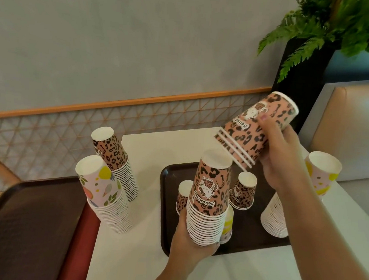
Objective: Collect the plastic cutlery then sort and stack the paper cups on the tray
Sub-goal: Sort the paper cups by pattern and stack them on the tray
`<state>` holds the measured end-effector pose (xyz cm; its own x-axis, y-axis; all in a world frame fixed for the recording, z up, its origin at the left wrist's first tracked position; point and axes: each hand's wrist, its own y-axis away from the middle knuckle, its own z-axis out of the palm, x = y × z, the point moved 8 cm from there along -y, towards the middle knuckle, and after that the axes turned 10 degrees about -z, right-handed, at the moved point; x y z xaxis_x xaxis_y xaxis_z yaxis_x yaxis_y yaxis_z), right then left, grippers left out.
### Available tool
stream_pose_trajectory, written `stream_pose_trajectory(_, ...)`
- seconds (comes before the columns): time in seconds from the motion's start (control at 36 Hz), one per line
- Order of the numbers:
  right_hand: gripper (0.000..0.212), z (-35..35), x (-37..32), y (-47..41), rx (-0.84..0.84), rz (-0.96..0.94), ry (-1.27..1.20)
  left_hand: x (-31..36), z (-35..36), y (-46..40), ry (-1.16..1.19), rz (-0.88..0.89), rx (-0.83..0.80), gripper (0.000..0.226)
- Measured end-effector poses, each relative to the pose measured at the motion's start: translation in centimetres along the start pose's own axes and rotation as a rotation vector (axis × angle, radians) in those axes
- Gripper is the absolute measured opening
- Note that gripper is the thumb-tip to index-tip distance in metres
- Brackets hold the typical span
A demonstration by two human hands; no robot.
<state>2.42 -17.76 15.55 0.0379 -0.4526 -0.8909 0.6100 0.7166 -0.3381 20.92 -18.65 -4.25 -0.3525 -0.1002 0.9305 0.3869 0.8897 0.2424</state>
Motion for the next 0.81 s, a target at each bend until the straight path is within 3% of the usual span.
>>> stream_pose_trajectory(0.11,0.031,-3.1,0.9,-1.5,0.214,-0.094,0.038,-0.3,-0.3,-0.7,-0.037,0.012,0.059,0.105)
stream_pose_trajectory(0.19,0.049,-4.9,1.9,-1.6,0.299,-0.214,0.353,-0.6,-0.8,-0.8,-0.036,0.029,0.101,0.101)
stream_pose_trajectory(0.31,0.059,-5.5,4.9,-1.1,0.271,-0.255,0.646,-1.2,-0.8,-1.2,-0.096,0.002,0.086,0.087)
stream_pose_trajectory(0.39,0.063,-6.0,8.0,-0.5,0.239,-0.212,0.715,-0.9,-0.8,-1.6,-0.179,0.030,0.132,0.103)
stream_pose_trajectory(0.69,0.077,-8.1,15.1,1.0,0.154,-0.015,0.826,-1.7,-0.9,-2.1,-0.208,-0.010,0.101,0.109)
stream_pose_trajectory(0.81,0.072,-6.4,12.5,1.2,0.171,-0.113,0.800,-1.8,-1.2,-1.9,-0.147,-0.018,0.097,0.101)
